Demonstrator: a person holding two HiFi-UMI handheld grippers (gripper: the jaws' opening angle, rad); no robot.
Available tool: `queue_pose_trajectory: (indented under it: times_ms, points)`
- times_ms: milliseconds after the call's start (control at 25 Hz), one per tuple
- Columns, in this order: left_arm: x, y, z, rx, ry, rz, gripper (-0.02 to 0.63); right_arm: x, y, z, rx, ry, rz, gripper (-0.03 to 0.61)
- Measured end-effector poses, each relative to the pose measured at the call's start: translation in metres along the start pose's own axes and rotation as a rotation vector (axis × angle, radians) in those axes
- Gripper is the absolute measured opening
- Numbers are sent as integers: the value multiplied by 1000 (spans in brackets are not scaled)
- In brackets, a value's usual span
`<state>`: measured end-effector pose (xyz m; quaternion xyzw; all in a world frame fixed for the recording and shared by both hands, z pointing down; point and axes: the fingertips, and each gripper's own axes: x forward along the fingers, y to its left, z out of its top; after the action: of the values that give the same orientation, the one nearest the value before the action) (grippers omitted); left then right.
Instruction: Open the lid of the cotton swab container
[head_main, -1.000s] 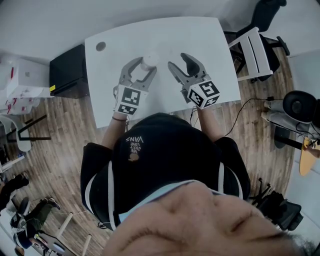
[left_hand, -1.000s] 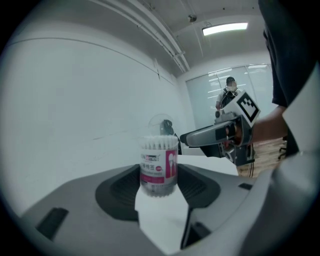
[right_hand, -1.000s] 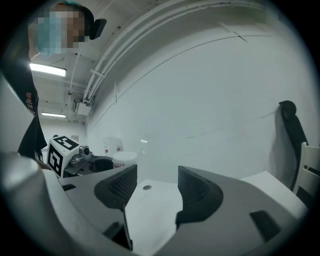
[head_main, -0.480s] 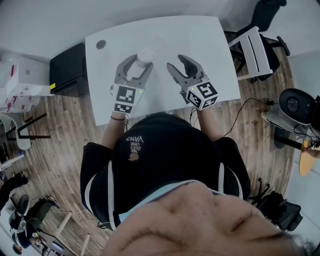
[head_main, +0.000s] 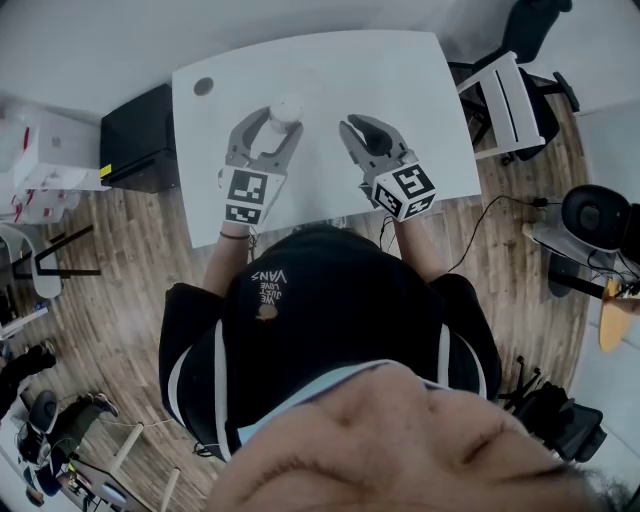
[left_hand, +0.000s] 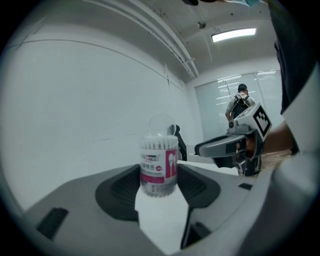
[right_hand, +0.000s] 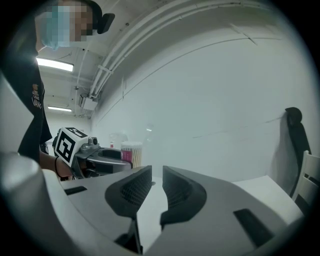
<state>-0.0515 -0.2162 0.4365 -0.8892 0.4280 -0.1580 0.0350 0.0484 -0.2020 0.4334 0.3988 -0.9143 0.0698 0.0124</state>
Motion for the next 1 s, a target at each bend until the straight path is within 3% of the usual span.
queue_pose_trajectory:
  times_ms: [440,1000]
  points:
    - [-7,-5,-2,-15,-4,-12,241,-4,3,-5,-2,16,-27,14]
    - [-5,-12,-3,-15,-7,-38,241,-7,0,-7,-3,24,-58,12]
